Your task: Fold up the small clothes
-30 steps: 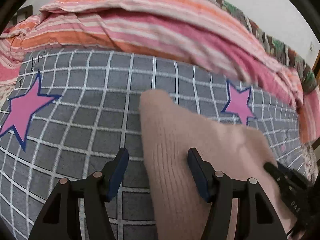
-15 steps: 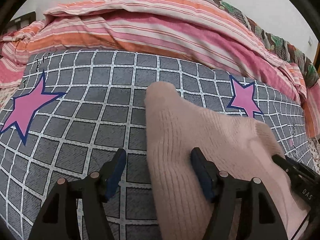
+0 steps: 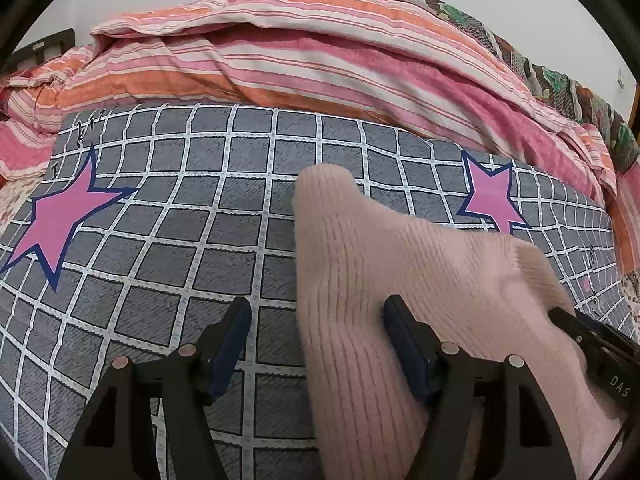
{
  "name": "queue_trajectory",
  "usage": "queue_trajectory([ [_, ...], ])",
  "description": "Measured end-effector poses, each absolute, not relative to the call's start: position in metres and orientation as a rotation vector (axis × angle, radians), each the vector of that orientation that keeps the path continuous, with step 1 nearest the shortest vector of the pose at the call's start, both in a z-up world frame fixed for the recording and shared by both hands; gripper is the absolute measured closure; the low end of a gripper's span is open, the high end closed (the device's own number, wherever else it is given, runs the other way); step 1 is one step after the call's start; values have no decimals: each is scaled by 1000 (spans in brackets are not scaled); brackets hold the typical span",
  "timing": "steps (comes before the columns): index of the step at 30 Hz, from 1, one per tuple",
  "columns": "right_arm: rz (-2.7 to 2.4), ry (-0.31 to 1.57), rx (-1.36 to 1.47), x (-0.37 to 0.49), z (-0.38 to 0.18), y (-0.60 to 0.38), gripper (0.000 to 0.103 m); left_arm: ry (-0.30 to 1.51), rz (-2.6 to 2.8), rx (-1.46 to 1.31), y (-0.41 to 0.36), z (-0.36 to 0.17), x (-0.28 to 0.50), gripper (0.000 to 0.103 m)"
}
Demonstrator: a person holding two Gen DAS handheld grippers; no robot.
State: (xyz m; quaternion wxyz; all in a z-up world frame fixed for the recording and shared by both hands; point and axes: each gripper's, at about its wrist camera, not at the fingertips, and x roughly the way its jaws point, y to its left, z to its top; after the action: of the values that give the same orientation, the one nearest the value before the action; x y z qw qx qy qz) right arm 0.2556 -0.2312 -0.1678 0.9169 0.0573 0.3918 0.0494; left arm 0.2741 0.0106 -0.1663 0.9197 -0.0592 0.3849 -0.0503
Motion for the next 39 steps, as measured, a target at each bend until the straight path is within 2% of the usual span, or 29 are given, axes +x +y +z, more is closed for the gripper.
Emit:
queue_trajectory([
  [33, 96, 803, 107, 255, -168, -230, 61, 792, -107, -129, 13, -168, 274, 33],
  [39, 96, 803, 109, 256, -168, -231, 61, 797, -126, -204, 26, -167, 284, 32],
])
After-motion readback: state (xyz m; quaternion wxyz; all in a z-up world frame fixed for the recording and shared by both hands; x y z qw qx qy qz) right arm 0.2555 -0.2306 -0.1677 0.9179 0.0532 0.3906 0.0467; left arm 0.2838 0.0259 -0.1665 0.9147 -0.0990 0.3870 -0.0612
